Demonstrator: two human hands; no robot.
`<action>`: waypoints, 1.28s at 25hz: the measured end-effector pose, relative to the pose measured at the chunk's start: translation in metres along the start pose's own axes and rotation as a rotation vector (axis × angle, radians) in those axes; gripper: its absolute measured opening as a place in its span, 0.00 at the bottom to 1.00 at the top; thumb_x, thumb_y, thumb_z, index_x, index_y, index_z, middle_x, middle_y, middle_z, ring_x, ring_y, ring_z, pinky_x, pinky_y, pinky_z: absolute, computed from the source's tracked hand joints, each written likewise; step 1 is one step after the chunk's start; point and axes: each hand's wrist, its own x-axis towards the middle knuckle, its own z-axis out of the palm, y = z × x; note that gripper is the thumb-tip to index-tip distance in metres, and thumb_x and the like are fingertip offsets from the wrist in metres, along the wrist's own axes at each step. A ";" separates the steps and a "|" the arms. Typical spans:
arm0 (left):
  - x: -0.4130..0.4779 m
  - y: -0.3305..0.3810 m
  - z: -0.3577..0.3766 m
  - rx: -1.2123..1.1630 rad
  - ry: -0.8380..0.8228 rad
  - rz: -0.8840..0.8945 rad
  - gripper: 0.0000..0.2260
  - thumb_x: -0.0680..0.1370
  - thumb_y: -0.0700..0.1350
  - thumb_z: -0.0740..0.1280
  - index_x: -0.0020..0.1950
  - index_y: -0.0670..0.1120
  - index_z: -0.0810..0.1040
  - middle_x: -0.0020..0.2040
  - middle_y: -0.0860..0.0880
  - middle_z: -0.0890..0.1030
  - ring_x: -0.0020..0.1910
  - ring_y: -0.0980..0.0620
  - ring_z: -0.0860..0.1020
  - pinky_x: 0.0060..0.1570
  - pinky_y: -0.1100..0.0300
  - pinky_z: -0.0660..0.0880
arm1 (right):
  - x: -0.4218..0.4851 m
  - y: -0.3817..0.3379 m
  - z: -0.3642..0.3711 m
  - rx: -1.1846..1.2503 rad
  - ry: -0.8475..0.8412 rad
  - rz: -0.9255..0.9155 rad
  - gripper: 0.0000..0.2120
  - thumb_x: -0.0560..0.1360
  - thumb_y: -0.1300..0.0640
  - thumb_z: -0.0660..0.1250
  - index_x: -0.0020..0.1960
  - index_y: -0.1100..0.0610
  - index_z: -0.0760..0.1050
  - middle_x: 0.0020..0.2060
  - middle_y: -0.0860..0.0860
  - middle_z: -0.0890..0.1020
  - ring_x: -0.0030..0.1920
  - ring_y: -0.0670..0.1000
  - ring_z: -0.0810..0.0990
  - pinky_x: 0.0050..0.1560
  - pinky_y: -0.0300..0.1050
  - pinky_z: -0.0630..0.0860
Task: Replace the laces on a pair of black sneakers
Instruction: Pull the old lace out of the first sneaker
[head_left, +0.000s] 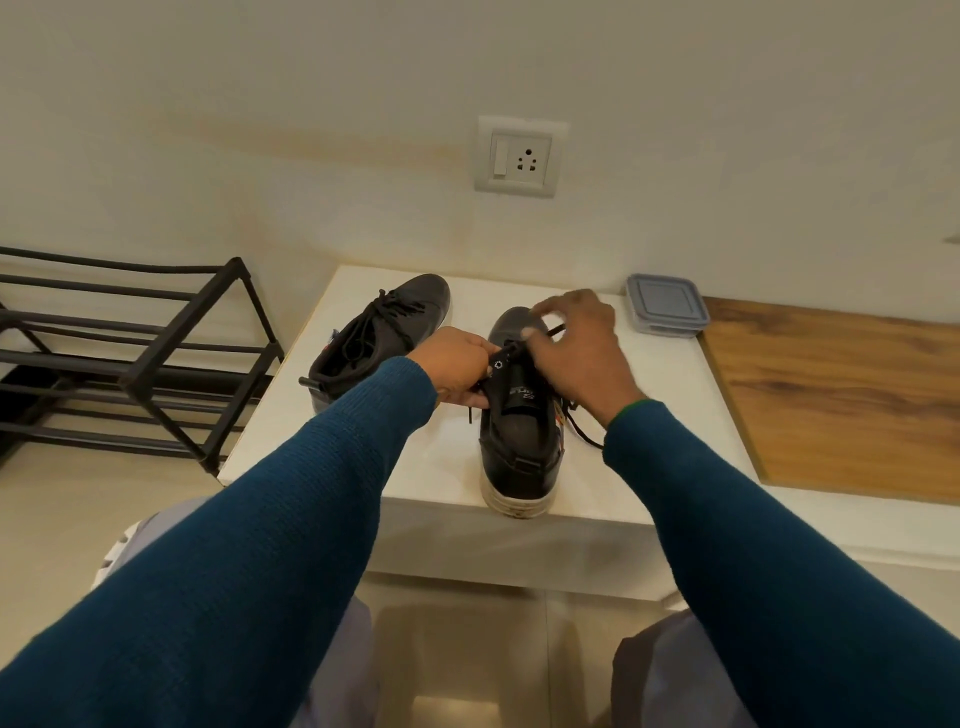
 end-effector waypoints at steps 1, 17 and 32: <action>0.000 0.000 0.000 -0.005 0.007 0.000 0.16 0.80 0.30 0.59 0.58 0.46 0.80 0.50 0.44 0.83 0.48 0.45 0.85 0.42 0.53 0.84 | -0.003 -0.004 0.006 -0.134 -0.057 -0.099 0.13 0.77 0.48 0.67 0.60 0.49 0.78 0.62 0.52 0.73 0.65 0.55 0.67 0.63 0.54 0.68; -0.005 0.002 -0.001 0.111 -0.006 0.069 0.17 0.79 0.29 0.62 0.62 0.46 0.78 0.59 0.42 0.81 0.51 0.45 0.84 0.48 0.51 0.83 | 0.016 0.040 -0.028 -0.053 0.020 0.308 0.07 0.78 0.55 0.65 0.49 0.59 0.74 0.49 0.52 0.76 0.48 0.53 0.76 0.47 0.48 0.76; 0.004 0.005 0.044 1.139 0.402 0.517 0.17 0.78 0.52 0.67 0.66 0.53 0.77 0.63 0.48 0.71 0.60 0.47 0.71 0.50 0.53 0.73 | -0.015 0.018 -0.022 0.626 -0.458 0.503 0.12 0.80 0.65 0.62 0.51 0.53 0.81 0.46 0.58 0.83 0.41 0.54 0.78 0.37 0.45 0.79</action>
